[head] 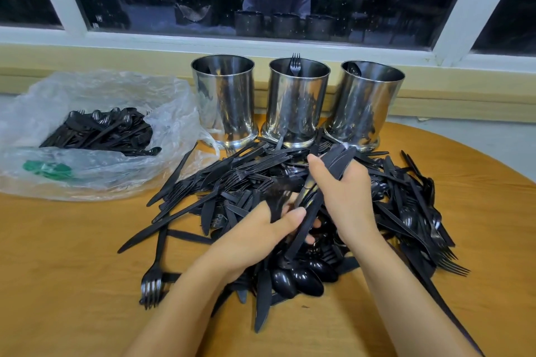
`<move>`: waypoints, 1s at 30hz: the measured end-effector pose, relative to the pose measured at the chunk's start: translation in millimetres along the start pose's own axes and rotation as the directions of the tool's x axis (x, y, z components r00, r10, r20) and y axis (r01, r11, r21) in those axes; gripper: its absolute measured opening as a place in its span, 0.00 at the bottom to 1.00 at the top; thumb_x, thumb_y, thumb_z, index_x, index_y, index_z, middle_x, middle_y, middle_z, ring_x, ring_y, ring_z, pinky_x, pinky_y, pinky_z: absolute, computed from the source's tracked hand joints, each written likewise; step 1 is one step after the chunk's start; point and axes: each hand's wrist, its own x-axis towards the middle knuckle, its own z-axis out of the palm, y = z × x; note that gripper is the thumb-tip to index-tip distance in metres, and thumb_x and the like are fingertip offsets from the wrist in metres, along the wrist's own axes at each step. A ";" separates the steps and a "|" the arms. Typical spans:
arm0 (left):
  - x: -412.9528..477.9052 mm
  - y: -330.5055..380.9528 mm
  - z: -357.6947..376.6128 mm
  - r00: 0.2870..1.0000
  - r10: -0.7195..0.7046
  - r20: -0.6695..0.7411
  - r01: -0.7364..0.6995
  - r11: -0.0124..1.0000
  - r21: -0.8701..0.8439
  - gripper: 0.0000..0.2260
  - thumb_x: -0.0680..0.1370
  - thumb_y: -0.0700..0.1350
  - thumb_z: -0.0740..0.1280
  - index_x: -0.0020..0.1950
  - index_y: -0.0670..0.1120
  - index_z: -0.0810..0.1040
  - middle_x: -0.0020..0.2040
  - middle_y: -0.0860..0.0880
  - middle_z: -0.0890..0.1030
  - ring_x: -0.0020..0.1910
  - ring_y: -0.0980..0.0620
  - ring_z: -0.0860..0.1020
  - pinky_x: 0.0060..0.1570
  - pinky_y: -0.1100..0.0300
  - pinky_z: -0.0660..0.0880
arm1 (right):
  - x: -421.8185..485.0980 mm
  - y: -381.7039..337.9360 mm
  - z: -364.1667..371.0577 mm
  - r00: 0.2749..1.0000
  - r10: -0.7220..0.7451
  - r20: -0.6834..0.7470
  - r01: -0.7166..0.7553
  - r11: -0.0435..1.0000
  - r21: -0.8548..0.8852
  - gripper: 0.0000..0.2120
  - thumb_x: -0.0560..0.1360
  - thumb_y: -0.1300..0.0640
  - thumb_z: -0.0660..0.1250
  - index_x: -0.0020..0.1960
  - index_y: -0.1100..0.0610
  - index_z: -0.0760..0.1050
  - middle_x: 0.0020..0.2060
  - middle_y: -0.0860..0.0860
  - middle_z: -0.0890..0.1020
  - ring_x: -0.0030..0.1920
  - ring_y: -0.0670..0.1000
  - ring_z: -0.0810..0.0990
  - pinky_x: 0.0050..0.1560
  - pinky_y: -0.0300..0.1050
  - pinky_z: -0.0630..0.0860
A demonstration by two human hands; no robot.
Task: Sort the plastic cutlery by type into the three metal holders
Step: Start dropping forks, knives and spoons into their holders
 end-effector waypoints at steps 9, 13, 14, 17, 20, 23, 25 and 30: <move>2.5 -3.2 2.0 1.000 0.003 0.003 -0.003 0.990 -0.143 0.10 0.85 0.42 0.54 0.55 0.46 0.75 0.36 0.50 0.73 0.32 0.55 0.68 0.38 0.60 0.72 | 1.9 -2.2 1.1 0.994 0.083 0.067 -0.096 0.967 0.236 0.20 0.73 0.39 0.66 0.48 0.56 0.69 0.37 0.50 0.72 0.29 0.43 0.67 0.30 0.37 0.66; 4.4 -4.0 -1.9 0.997 -0.061 -0.052 0.047 0.969 -0.244 0.10 0.85 0.41 0.54 0.60 0.42 0.74 0.35 0.51 0.73 0.31 0.54 0.68 0.34 0.62 0.71 | 5.6 -16.8 -15.3 0.994 -0.106 -0.024 0.108 0.986 0.123 0.11 0.75 0.48 0.69 0.54 0.51 0.73 0.40 0.46 0.74 0.32 0.45 0.71 0.34 0.40 0.68; 4.8 -3.6 -1.9 0.996 -0.065 -0.059 0.048 0.965 -0.257 0.10 0.85 0.41 0.54 0.58 0.42 0.74 0.36 0.50 0.72 0.31 0.54 0.68 0.34 0.61 0.71 | 2.9 -21.6 -15.9 0.989 -0.131 0.063 0.126 0.989 0.079 0.09 0.75 0.50 0.70 0.52 0.52 0.75 0.39 0.46 0.76 0.31 0.45 0.72 0.33 0.39 0.69; 4.7 -2.5 0.4 0.997 -0.056 -0.062 0.039 0.970 -0.241 0.09 0.85 0.40 0.55 0.49 0.41 0.72 0.36 0.48 0.72 0.31 0.54 0.67 0.34 0.61 0.70 | -9.6 -34.9 -5.4 0.922 -0.064 0.382 0.088 0.995 -0.047 0.11 0.72 0.52 0.74 0.52 0.54 0.79 0.37 0.47 0.80 0.26 0.49 0.75 0.27 0.37 0.73; 4.0 -1.4 2.2 0.996 -0.059 -0.070 0.041 0.970 -0.241 0.08 0.84 0.38 0.57 0.46 0.43 0.70 0.35 0.49 0.72 0.30 0.54 0.67 0.33 0.61 0.69 | -11.6 -36.1 8.3 0.903 -0.030 0.429 0.085 0.990 -0.110 0.06 0.72 0.54 0.74 0.44 0.56 0.80 0.25 0.49 0.77 0.20 0.49 0.72 0.23 0.43 0.75; 5.9 -0.7 0.4 0.991 -0.055 -0.118 0.022 0.965 -0.262 0.10 0.83 0.37 0.60 0.42 0.43 0.68 0.34 0.49 0.71 0.29 0.55 0.67 0.31 0.62 0.68 | -4.7 -31.2 15.0 0.906 -0.065 0.417 0.131 0.983 -0.131 0.05 0.74 0.58 0.72 0.40 0.57 0.80 0.24 0.55 0.75 0.21 0.49 0.70 0.22 0.45 0.75; 7.6 -1.9 -1.5 0.989 -0.029 -0.146 -0.008 0.968 -0.250 0.06 0.82 0.37 0.61 0.46 0.42 0.69 0.35 0.48 0.71 0.29 0.55 0.67 0.31 0.62 0.69 | 1.9 -29.2 17.1 0.908 -0.091 0.409 0.164 0.975 -0.147 0.05 0.74 0.59 0.72 0.40 0.58 0.80 0.25 0.56 0.74 0.23 0.48 0.71 0.24 0.43 0.75; 8.2 -5.4 -2.7 0.987 0.011 -0.161 -0.044 0.978 -0.205 0.01 0.83 0.39 0.60 0.52 0.42 0.70 0.37 0.49 0.71 0.30 0.55 0.68 0.33 0.61 0.70 | 19.9 -27.5 21.8 0.884 -0.189 0.427 0.288 0.941 -0.179 0.03 0.73 0.59 0.73 0.42 0.59 0.81 0.24 0.57 0.76 0.23 0.43 0.71 0.28 0.37 0.72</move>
